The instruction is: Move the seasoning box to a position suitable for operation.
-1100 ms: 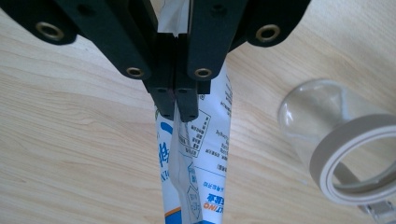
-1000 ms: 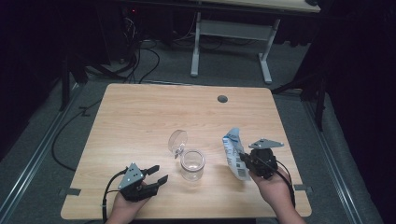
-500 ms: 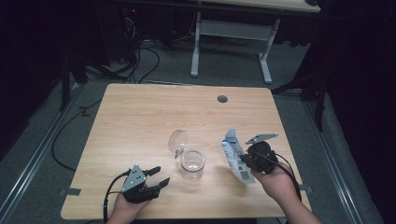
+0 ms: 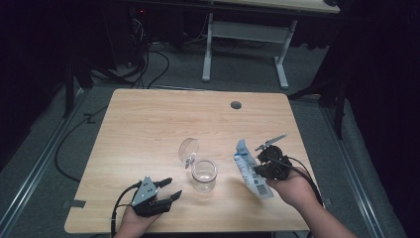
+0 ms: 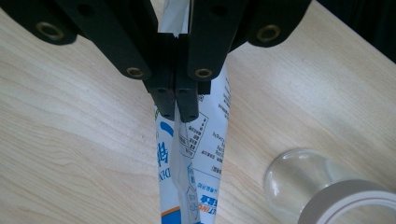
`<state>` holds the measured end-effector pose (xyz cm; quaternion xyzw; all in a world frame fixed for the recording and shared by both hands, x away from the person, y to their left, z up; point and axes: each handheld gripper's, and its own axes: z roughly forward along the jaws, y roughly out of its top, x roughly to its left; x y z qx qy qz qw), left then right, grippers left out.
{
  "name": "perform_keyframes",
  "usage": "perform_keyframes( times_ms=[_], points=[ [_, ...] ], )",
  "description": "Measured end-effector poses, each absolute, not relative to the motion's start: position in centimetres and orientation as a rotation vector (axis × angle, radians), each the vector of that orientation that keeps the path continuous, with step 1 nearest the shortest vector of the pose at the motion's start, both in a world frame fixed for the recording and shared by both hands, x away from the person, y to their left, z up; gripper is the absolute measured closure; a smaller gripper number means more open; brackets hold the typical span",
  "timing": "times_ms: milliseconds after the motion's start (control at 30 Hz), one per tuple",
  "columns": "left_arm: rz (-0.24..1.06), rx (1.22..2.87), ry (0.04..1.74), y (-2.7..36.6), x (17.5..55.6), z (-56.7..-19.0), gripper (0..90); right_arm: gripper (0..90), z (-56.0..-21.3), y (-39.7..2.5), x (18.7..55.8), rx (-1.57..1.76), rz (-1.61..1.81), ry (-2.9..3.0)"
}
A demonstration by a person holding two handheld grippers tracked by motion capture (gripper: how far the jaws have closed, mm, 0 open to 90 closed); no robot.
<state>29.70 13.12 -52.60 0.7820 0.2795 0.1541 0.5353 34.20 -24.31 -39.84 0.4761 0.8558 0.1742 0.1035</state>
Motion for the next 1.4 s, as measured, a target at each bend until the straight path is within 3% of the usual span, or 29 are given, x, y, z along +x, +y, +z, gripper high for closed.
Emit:
perform_keyframes(
  times_ms=[1067, 1400],
  points=[
    [0.349, 1.879, 0.644, 12.9, 29.4, -52.5, 46.2, 90.0, -39.0, -22.3, 35.5, 1.391, 0.220, 2.696],
    [0.339, 1.877, 0.621, 12.0, 28.8, -52.2, 43.0, 90.0, -38.5, -22.0, 35.4, 1.391, 0.237, 2.699]
  ],
)
